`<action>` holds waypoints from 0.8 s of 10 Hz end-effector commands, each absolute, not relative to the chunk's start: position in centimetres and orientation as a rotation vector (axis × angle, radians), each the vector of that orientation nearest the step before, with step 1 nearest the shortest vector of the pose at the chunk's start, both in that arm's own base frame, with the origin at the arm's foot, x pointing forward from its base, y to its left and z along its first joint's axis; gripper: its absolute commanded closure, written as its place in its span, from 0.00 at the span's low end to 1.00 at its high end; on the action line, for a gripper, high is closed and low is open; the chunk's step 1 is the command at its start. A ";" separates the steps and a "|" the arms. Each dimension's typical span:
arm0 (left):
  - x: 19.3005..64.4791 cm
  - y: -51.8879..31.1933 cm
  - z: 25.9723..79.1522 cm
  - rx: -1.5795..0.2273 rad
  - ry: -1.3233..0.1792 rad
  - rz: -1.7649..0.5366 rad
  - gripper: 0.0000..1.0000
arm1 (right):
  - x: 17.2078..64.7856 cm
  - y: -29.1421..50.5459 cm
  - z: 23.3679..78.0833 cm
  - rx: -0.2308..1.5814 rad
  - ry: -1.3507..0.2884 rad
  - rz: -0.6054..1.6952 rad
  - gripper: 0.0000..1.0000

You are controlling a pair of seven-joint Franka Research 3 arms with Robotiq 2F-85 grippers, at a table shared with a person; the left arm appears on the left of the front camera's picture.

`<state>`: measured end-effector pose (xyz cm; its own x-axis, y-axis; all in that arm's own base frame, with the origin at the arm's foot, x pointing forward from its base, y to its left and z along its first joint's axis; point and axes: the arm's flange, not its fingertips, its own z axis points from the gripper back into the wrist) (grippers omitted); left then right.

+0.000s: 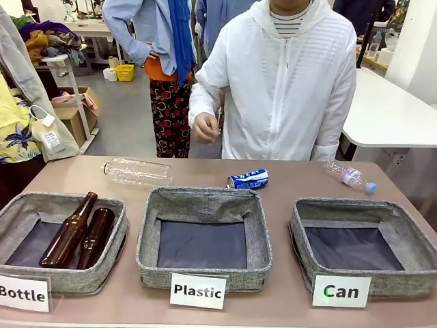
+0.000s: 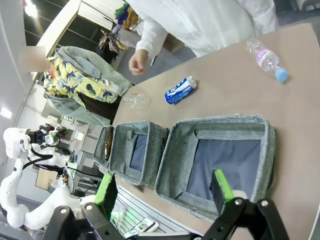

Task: Sort the can waste into the basket.
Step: Pick up the can waste from the table and place it in the right Fabric basket.

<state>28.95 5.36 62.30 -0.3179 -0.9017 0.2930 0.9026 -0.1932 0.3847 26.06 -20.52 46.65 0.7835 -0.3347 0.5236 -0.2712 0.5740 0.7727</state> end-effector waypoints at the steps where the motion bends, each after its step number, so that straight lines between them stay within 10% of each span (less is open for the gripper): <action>1: 34.2 -4.9 62.5 0.072 -0.483 -1.977 0.67 | 25.1 -20.5 48.5 0.916 -0.703 0.009 0.00; 5: 40.2 -30.6 59.8 -0.176 -0.315 -2.122 0.67 | 21.0 -24.8 50.6 0.861 -0.622 -0.056 0.00; 8: 42.3 -47.3 55.9 -0.607 -0.245 -1.724 0.67 | 17.4 -30.3 49.9 0.969 -0.593 -0.067 0.00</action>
<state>40.56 -43.70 54.13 -0.3216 -0.8448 0.4276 0.9236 -0.3794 -0.0551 17.39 -28.18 49.81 0.8167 -0.3335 0.4709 -0.1921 0.6124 0.7669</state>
